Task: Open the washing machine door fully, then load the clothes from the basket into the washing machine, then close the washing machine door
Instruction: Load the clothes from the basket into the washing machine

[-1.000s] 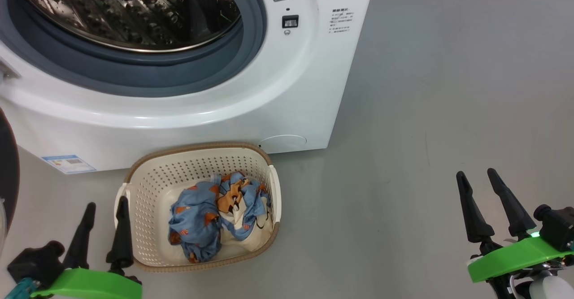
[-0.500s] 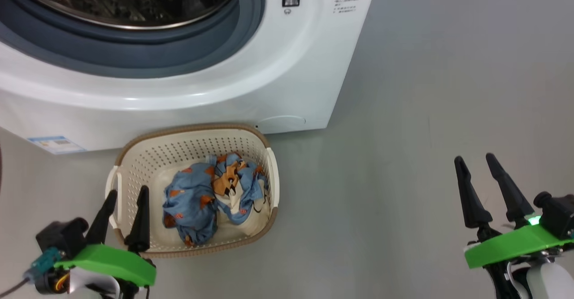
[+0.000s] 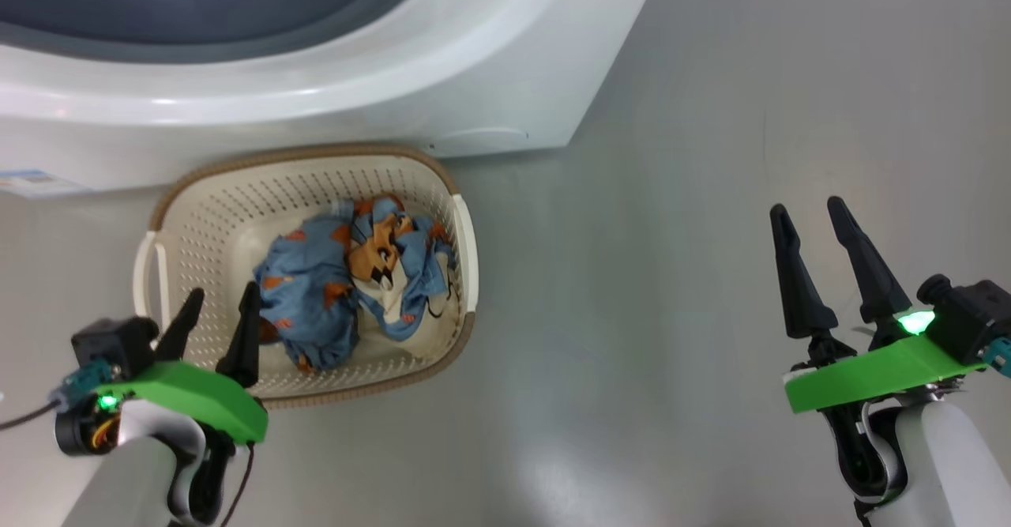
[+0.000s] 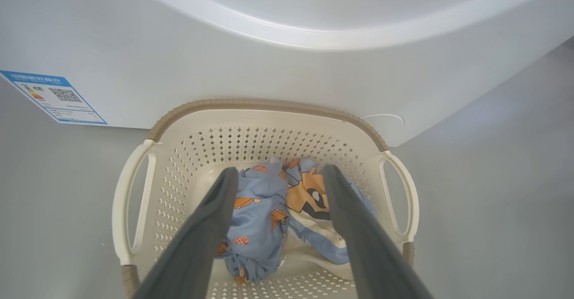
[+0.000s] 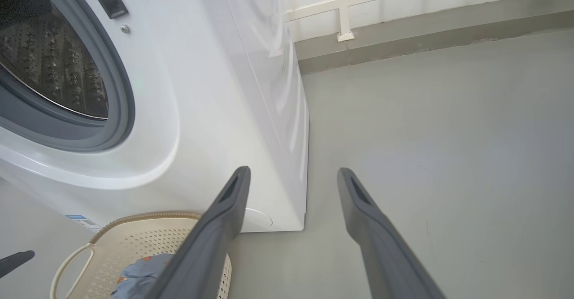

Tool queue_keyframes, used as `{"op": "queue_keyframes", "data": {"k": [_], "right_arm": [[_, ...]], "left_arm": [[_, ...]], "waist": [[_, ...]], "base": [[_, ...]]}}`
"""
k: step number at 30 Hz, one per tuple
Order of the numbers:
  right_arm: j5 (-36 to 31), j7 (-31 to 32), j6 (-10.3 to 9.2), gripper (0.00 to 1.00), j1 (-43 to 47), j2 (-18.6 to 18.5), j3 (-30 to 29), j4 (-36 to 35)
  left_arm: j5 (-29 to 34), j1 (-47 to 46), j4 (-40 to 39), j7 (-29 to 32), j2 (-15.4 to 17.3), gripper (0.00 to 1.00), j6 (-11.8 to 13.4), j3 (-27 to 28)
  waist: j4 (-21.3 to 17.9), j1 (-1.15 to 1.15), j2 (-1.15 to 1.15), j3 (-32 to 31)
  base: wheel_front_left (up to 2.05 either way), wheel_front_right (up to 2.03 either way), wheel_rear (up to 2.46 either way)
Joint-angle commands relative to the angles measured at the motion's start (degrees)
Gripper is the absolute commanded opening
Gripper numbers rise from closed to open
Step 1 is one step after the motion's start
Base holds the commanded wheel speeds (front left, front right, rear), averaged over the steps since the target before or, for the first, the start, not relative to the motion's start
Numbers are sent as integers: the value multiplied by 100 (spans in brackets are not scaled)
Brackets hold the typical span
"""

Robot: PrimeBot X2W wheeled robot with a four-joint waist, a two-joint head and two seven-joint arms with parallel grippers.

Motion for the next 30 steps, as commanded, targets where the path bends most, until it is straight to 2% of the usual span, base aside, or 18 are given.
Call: {"op": "queue_keyframes", "data": {"k": [1,16,30], "right_arm": [[-36,-68,9,100,-55,19,134,-155],[-83,-68,9,100,-658,256,272,-258],[-101,-68,9,100,-885,371,413,-310]], "left_arm": [[-47,-211,59,-36,248,100,-9,70],[-420,-1531,1184,-36,591,100,-9,-744],[-995,-2428,2099,-36,914,100,-9,-1685]], "waist": [[-101,0,0,464],[-386,0,0,1712],[-578,0,0,2216]], "base": [[0,0,0],[0,0,0],[0,0,0]]}}
